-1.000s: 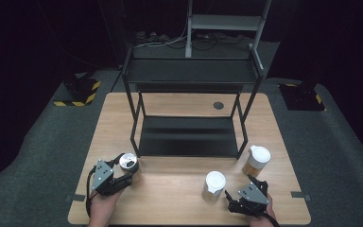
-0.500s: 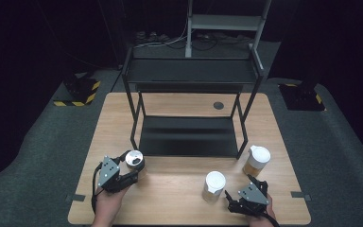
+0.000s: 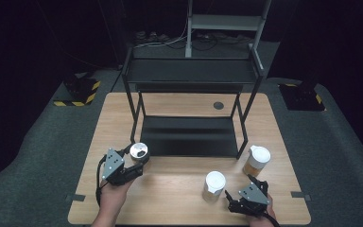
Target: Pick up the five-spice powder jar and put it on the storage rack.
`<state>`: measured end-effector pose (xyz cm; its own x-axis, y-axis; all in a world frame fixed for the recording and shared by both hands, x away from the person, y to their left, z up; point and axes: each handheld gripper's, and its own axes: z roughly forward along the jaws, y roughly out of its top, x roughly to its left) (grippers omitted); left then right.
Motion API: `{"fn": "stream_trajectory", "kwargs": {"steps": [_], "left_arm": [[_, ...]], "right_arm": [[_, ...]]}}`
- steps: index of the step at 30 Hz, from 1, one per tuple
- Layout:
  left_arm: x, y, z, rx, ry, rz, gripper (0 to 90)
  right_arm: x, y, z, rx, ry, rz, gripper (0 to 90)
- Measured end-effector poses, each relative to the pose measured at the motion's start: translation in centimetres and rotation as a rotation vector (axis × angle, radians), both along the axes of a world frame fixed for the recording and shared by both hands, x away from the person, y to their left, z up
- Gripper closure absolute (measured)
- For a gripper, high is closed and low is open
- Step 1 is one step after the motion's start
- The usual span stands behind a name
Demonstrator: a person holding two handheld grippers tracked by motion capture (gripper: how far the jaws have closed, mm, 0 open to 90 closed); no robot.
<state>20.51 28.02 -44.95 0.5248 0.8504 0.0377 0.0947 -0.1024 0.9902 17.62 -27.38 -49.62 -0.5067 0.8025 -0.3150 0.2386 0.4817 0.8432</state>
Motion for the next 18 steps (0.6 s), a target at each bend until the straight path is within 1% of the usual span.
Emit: {"fn": "stream_trajectory", "kwargs": {"steps": [12, 18], "left_arm": [[1.1, -1.0, 1.0, -0.003, -0.014, -0.007, 34.7], [1.9, -1.7, 1.4, -0.007, -0.016, -0.006, 34.7]], "right_arm": [[0.0, 0.0, 0.0, 0.002, -0.001, 0.0, 0.3], [0.0, -0.1, 0.0, 0.004, -0.001, -0.001, 0.3]]}}
